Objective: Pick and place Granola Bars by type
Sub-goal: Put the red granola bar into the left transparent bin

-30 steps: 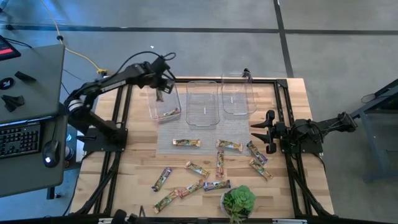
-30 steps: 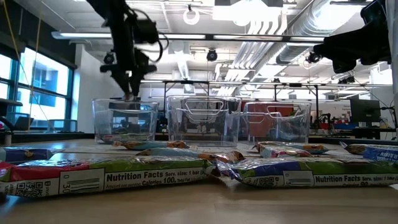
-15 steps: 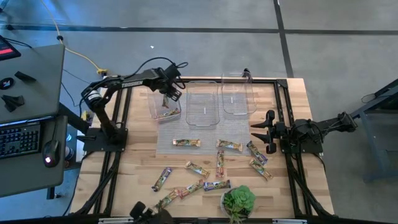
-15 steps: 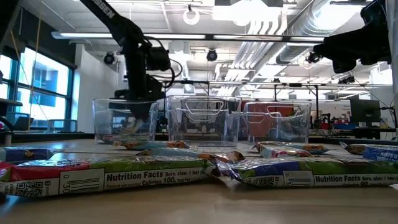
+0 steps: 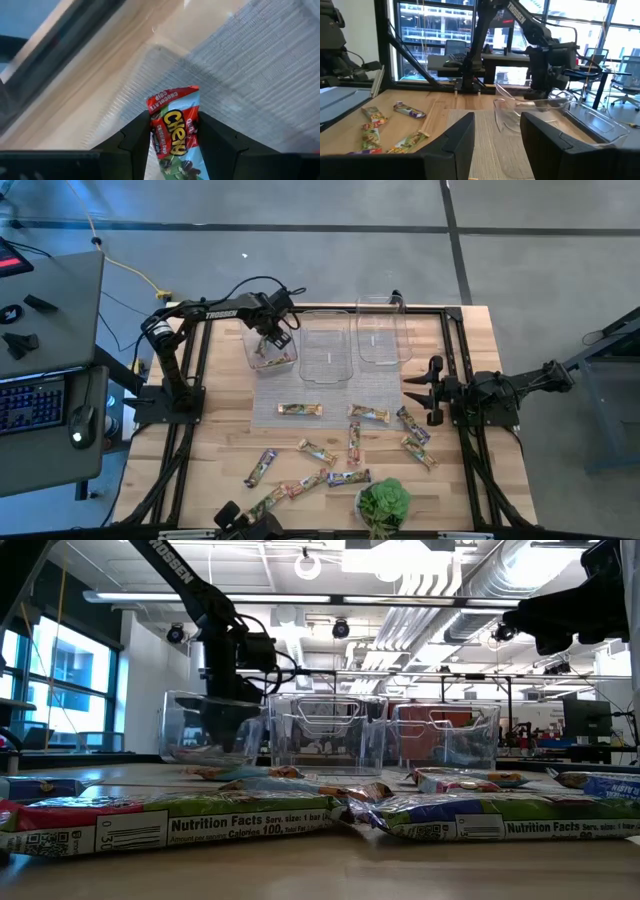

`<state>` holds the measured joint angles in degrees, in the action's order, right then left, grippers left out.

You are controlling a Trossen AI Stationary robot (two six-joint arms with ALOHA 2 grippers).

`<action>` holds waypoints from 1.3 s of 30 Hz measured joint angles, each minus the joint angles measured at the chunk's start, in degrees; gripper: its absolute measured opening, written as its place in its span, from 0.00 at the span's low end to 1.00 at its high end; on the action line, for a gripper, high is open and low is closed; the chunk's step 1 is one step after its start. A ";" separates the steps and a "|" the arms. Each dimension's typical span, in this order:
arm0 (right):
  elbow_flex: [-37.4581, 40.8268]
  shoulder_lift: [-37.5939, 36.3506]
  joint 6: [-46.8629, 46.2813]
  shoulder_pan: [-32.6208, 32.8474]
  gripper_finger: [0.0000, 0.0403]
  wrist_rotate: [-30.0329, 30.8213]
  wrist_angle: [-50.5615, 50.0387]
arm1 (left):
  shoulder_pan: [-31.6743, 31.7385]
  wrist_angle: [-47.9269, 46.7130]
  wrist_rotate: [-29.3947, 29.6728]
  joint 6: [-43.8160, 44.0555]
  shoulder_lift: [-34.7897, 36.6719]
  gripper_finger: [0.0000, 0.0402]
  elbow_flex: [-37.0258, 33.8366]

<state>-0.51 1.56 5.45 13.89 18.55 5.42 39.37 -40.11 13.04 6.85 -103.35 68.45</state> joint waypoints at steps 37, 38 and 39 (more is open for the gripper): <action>0.00 0.02 9.59 0.00 0.38 14.63 15.89 | -0.01 -0.37 -2.22 -0.18 0.00 0.36 0.00; 0.01 0.02 9.12 0.00 0.39 13.93 15.58 | -0.01 -0.42 -2.20 -0.06 0.02 0.36 0.00; 0.01 0.04 8.54 0.00 0.40 13.23 15.35 | -0.01 -0.43 -2.18 0.03 0.02 0.36 0.00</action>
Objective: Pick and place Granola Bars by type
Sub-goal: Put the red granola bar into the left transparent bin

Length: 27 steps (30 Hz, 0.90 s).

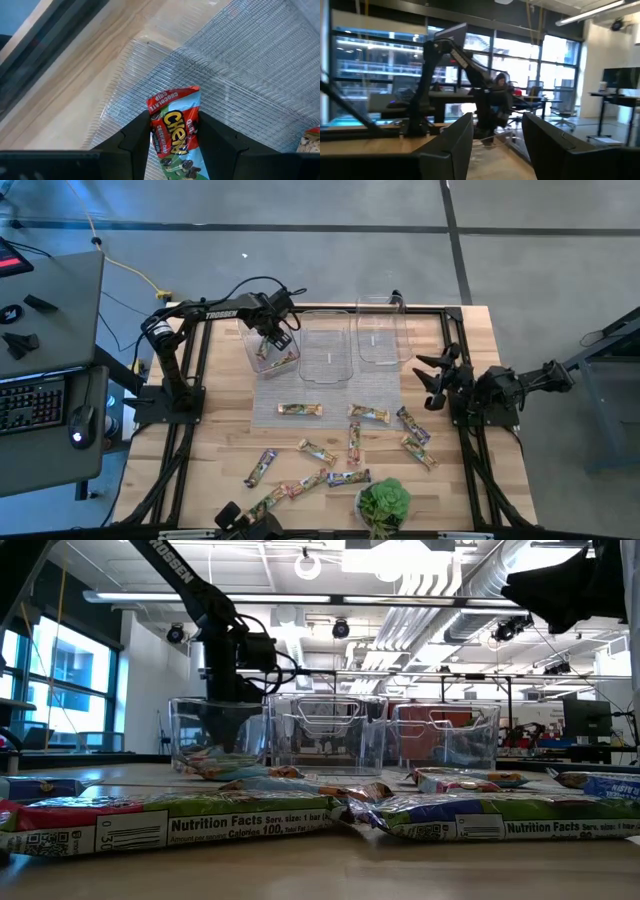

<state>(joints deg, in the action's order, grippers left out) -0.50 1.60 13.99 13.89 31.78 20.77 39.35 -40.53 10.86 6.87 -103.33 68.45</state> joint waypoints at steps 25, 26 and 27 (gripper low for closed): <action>-0.01 0.00 1.68 -0.01 0.48 0.81 -9.84 | 0.02 1.03 -0.55 2.58 0.09 0.36 0.07; -0.01 0.00 0.90 0.00 0.48 0.82 -10.92 | 0.00 1.09 -0.62 2.54 0.09 0.36 0.07; -0.01 0.00 -0.03 0.00 0.48 0.80 -12.06 | -0.02 1.18 -0.74 2.54 0.09 0.36 0.07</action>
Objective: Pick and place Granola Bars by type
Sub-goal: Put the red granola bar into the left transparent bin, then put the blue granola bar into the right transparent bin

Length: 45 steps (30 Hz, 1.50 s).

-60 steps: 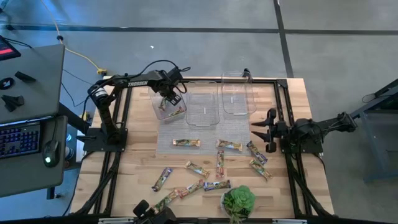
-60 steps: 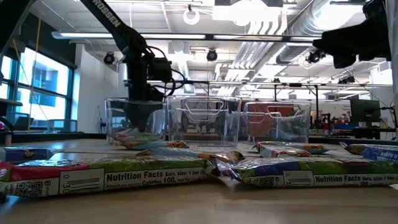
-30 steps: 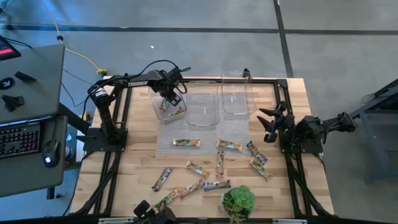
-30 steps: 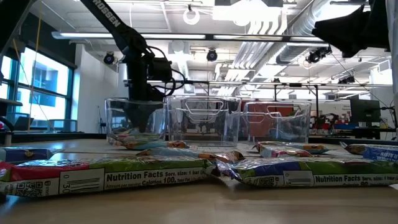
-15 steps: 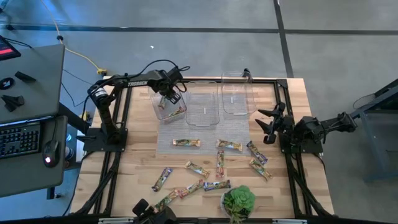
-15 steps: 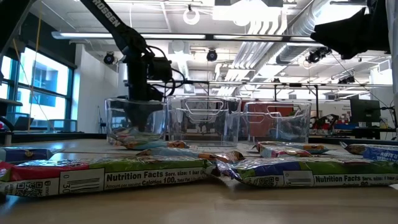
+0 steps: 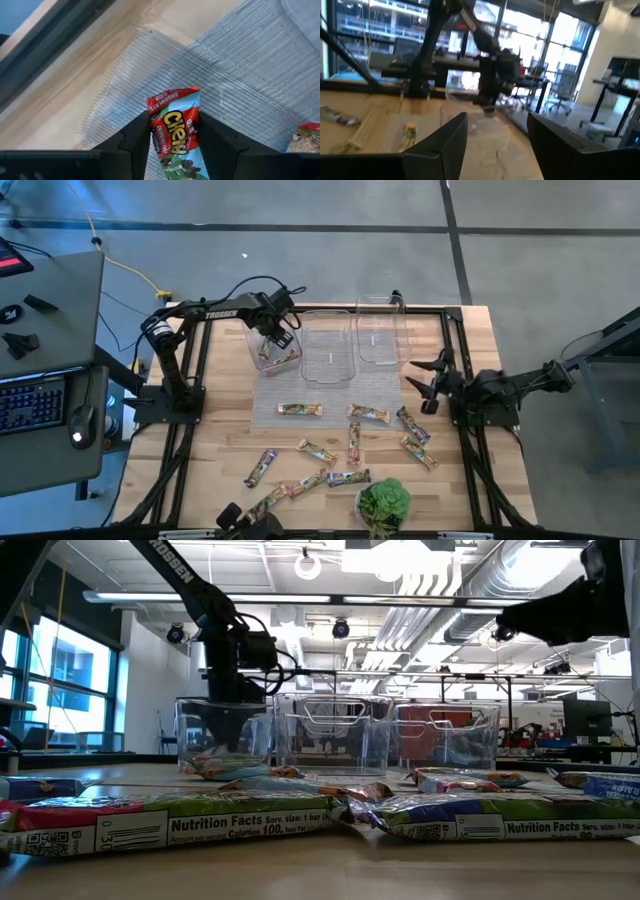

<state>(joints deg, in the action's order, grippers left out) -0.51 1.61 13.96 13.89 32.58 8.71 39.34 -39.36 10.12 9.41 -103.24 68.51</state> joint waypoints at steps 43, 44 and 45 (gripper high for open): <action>-20.00 15.33 -24.74 0.02 0.48 1.16 -22.69 | -10.90 -30.74 5.98 2.44 12.15 0.62 31.99; -22.47 18.13 -28.56 0.02 0.48 -0.16 -28.05 | -11.34 -30.84 7.52 2.75 12.23 0.62 31.98; -25.10 21.21 -32.15 0.00 0.48 -2.49 -32.90 | -11.86 -30.92 8.98 2.97 12.24 0.62 31.98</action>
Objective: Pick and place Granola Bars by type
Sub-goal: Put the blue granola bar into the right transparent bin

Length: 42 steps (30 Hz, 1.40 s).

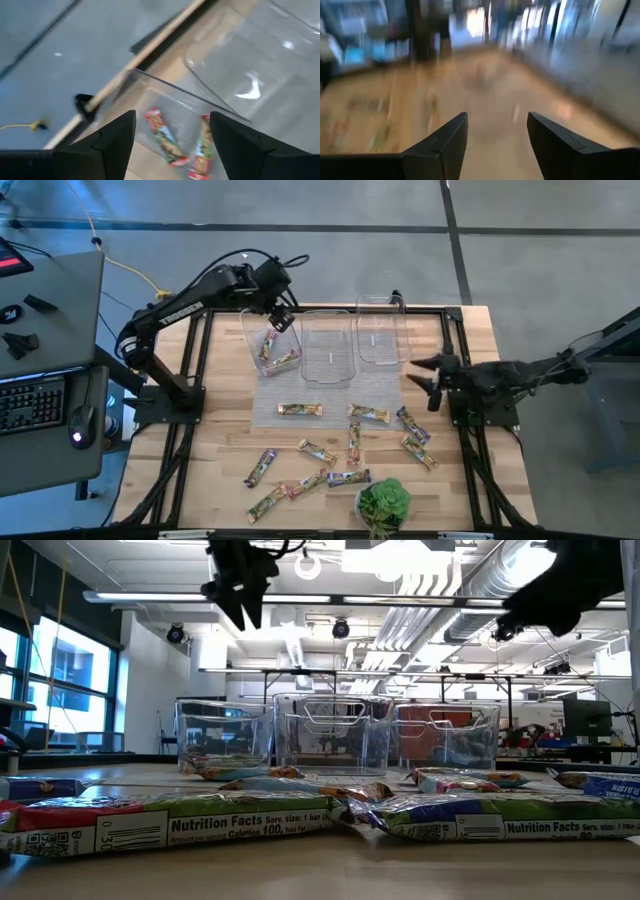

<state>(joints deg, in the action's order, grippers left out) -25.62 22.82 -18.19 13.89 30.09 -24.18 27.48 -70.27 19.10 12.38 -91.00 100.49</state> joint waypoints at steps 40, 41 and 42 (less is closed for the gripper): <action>-12.57 62.27 -34.47 1.88 0.48 -27.58 -21.95 | -11.88 -0.36 1.54 4.57 -0.02 0.62 -0.04; -12.06 62.47 -34.56 1.88 0.48 -27.47 -21.55 | -11.80 -0.36 1.46 4.57 -0.02 0.62 -0.04; -11.68 62.46 -34.55 1.88 0.48 -27.37 -21.23 | -11.78 -0.38 1.44 4.55 -0.02 0.62 -0.04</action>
<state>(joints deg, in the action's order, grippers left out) -37.30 85.28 -52.74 15.77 2.72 -45.41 15.70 -70.65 20.53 16.93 -91.02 100.44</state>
